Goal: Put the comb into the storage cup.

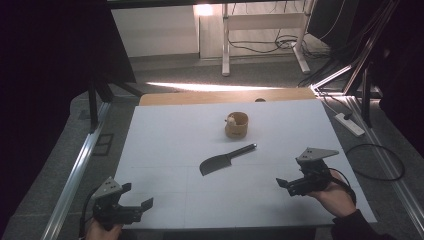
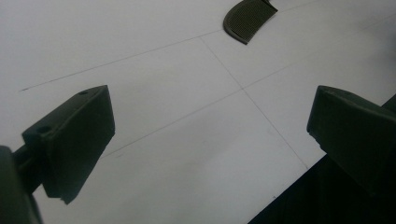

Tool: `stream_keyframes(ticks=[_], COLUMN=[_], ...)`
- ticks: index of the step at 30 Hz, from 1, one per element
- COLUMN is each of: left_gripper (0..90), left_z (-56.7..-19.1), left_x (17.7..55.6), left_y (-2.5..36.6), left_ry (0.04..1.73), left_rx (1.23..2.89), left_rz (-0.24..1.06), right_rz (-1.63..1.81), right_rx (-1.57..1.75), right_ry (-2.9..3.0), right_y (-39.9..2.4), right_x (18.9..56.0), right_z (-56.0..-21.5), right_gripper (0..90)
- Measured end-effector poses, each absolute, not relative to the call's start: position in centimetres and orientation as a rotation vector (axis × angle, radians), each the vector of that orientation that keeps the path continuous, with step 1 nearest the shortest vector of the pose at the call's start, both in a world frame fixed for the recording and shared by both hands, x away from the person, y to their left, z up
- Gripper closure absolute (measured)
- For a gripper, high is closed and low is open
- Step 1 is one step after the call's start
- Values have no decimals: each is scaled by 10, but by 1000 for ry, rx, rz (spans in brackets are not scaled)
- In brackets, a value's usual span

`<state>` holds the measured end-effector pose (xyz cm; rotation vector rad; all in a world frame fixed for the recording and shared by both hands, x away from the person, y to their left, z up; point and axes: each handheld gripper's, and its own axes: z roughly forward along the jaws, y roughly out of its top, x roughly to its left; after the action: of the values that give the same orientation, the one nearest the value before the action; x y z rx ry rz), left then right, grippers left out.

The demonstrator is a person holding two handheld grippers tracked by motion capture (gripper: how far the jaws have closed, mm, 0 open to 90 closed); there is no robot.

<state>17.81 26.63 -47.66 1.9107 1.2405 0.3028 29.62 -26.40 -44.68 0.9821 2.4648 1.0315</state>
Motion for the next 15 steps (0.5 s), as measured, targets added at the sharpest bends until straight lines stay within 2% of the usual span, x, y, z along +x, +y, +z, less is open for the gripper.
stream_keyframes(ticks=[15], left_gripper=[8], left_z=[-475], left_x=[176], left_y=[265], left_ry=[1246], left_rx=[1923], left_rz=[343], right_rz=[1025], right_rx=[965], right_ry=[2497], right_y=[-251], right_x=[308], right_z=[-448], right_gripper=[0])
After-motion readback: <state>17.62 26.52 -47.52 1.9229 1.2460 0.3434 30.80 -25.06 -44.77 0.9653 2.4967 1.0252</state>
